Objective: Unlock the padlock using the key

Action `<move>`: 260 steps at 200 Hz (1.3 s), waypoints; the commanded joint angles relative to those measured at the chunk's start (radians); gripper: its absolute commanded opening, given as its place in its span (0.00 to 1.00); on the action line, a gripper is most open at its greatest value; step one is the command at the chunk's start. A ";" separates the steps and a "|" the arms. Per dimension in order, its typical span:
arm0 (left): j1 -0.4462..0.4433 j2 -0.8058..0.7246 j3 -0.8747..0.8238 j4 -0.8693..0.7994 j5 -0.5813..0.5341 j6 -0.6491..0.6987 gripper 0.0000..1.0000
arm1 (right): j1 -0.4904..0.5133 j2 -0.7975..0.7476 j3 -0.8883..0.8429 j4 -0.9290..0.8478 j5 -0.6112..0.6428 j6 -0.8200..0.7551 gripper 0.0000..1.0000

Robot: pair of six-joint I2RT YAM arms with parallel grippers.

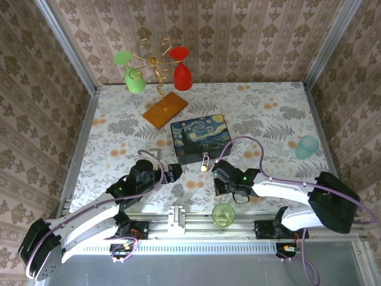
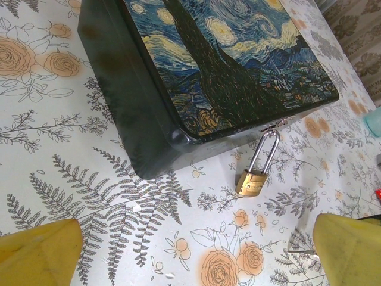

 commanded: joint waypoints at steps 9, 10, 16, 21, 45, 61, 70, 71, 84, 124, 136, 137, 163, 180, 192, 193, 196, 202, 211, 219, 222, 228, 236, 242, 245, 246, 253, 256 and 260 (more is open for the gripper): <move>-0.017 0.038 -0.028 0.122 0.047 -0.034 1.00 | -0.028 -0.093 -0.015 0.021 -0.020 -0.002 0.00; -0.018 0.041 -0.029 0.130 0.050 -0.038 1.00 | -0.029 -0.096 -0.015 0.021 -0.020 -0.002 0.00; -0.019 0.055 -0.038 0.177 0.060 -0.060 1.00 | -0.033 -0.109 -0.012 0.023 -0.021 -0.002 0.00; -0.021 0.068 -0.049 0.218 0.067 -0.085 1.00 | -0.035 -0.119 -0.009 0.027 -0.024 -0.005 0.00; -0.027 0.134 -0.061 0.339 0.088 -0.263 0.97 | -0.042 -0.153 0.009 0.016 -0.018 -0.011 0.00; -0.050 0.152 -0.081 0.419 0.072 -0.474 0.97 | -0.041 -0.178 0.034 -0.003 -0.011 -0.016 0.00; -0.084 0.154 -0.104 0.511 0.031 -0.568 0.96 | -0.042 -0.196 0.047 -0.008 -0.008 -0.017 0.00; -0.088 0.153 -0.107 0.520 0.025 -0.576 0.95 | -0.042 -0.198 0.049 -0.009 -0.008 -0.017 0.00; -0.118 0.145 -0.104 0.549 -0.011 -0.684 0.96 | -0.041 -0.221 0.069 -0.010 -0.004 -0.022 0.00; -0.163 0.119 -0.093 0.583 -0.101 -0.956 0.96 | -0.041 -0.282 0.088 0.101 -0.005 0.020 0.00; -0.177 0.106 -0.077 0.572 -0.120 -0.992 0.97 | -0.039 -0.286 0.094 0.152 -0.008 0.031 0.00; -0.179 0.106 -0.075 0.571 -0.123 -0.997 0.97 | -0.039 -0.285 0.095 0.157 -0.009 0.032 0.00; -0.217 0.120 -0.053 0.562 -0.147 -1.110 1.00 | -0.035 -0.262 0.099 0.294 -0.021 0.053 0.00; -0.253 0.156 -0.046 0.601 -0.167 -1.155 1.00 | -0.029 -0.226 0.092 0.399 -0.032 0.061 0.00; -0.278 0.177 -0.037 0.630 -0.196 -1.169 1.00 | -0.023 -0.194 0.095 0.452 -0.034 0.064 0.00; -0.280 0.179 -0.036 0.632 -0.199 -1.170 1.00 | -0.022 -0.192 0.095 0.457 -0.033 0.064 0.00; -0.288 0.184 -0.035 0.639 -0.210 -1.176 1.00 | -0.021 -0.184 0.094 0.473 -0.033 0.066 0.00; -0.303 0.193 -0.034 0.658 -0.237 -1.185 1.00 | -0.015 -0.172 0.088 0.510 -0.034 0.071 0.00; -0.326 0.205 -0.036 0.692 -0.282 -1.189 1.00 | -0.007 -0.150 0.083 0.561 -0.033 0.079 0.00; -0.344 0.217 -0.034 0.707 -0.311 -1.200 1.00 | 0.001 -0.133 0.078 0.596 -0.033 0.087 0.00; -0.349 0.220 -0.033 0.712 -0.324 -1.202 1.00 | 0.003 -0.128 0.076 0.607 -0.032 0.092 0.00; -0.359 0.229 -0.030 0.721 -0.340 -1.205 1.00 | 0.006 -0.118 0.069 0.639 -0.034 0.100 0.00; -0.370 0.243 -0.023 0.730 -0.354 -1.216 1.00 | 0.014 -0.105 0.061 0.677 -0.035 0.108 0.00; -0.378 0.257 -0.019 0.745 -0.362 -1.221 1.00 | 0.021 -0.097 0.058 0.695 -0.034 0.114 0.00; -0.382 0.267 -0.017 0.756 -0.365 -1.223 1.00 | 0.025 -0.093 0.057 0.704 -0.034 0.116 0.00; -0.384 0.270 -0.016 0.761 -0.367 -1.223 1.00 | 0.026 -0.091 0.056 0.708 -0.034 0.117 0.00; -0.388 0.295 -0.014 0.799 -0.374 -1.221 1.00 | 0.037 -0.083 0.051 0.728 -0.034 0.118 0.00; -0.388 0.306 -0.014 0.815 -0.377 -1.220 1.00 | 0.041 -0.082 0.049 0.734 -0.034 0.118 0.00; -0.390 0.320 -0.013 0.843 -0.383 -1.217 1.00 | 0.047 -0.079 0.047 0.738 -0.031 0.119 0.00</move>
